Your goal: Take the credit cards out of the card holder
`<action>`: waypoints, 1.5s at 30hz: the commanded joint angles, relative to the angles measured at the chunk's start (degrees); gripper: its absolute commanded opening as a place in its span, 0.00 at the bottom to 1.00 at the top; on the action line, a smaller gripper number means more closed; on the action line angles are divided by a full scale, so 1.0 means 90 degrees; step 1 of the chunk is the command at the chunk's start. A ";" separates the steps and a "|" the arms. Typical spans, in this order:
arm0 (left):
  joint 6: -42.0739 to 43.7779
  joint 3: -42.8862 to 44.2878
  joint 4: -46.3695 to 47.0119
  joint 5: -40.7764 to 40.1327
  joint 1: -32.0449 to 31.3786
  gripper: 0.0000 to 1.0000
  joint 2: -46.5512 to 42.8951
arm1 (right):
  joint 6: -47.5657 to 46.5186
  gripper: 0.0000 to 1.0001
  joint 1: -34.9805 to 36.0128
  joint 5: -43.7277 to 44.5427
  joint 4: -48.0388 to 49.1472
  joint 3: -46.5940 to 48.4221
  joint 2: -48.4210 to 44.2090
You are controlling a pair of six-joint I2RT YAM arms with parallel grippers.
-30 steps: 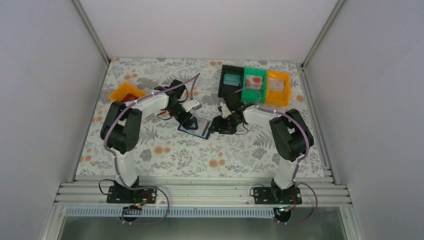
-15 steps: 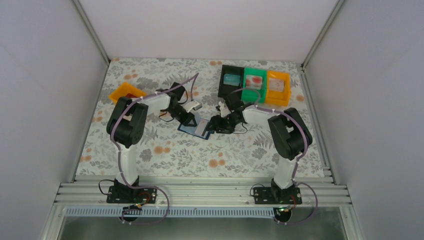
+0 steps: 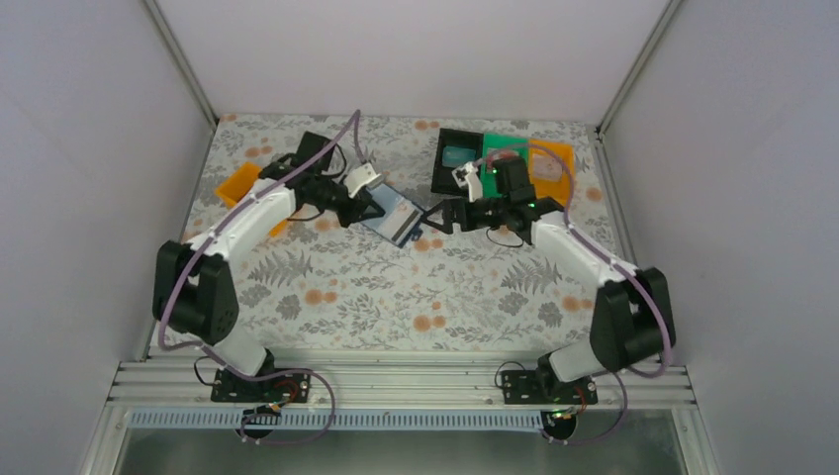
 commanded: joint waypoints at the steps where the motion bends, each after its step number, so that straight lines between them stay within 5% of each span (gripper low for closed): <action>1: 0.0742 0.0776 -0.0856 0.0145 -0.0013 0.02 -0.0424 | -0.0675 0.99 0.0008 -0.0933 0.0569 0.0368 -0.0687; 10: 0.0888 0.2698 -0.1999 0.0827 -0.0017 0.02 -0.0614 | -0.0816 0.99 0.0436 -0.1029 0.0888 0.0831 -0.0977; 22: 0.1759 0.3354 -0.2815 0.1667 -0.0019 0.02 -0.0752 | -0.0665 0.98 0.0460 -0.1271 0.1319 0.1011 -0.1316; 25: 0.1725 0.3428 -0.2796 0.1737 -0.0019 0.02 -0.0713 | -0.0651 0.78 0.0578 -0.1370 0.1344 0.1178 -0.1261; 31: 0.1389 0.3381 -0.2579 0.1689 0.0055 0.02 -0.0730 | -0.0880 0.06 0.0721 -0.1579 0.0907 0.1449 -0.1148; 33: 0.0906 0.3256 -0.2277 0.1497 0.0206 0.03 -0.0765 | -0.1021 0.04 0.0721 -0.1620 0.0716 0.1510 -0.1220; 36: 0.0165 0.3043 -0.1687 0.0576 0.0535 0.48 -0.0784 | -0.1266 0.04 0.0721 -0.1598 0.0331 0.1635 -0.1332; 37: 0.0032 0.3001 -0.1487 0.0082 0.0655 0.52 -0.0772 | -0.1273 0.04 0.0722 -0.1532 0.0238 0.1669 -0.1350; 41: -0.0286 0.3157 -0.1220 -0.1740 0.1110 0.60 -0.0643 | -0.1044 0.04 0.0722 -0.0620 -0.0246 0.1895 -0.1167; 45: -0.0011 0.3703 -0.1159 -0.1246 0.1255 0.60 -0.0850 | -0.0469 0.04 0.0712 0.0445 -0.0490 0.2163 -0.0804</action>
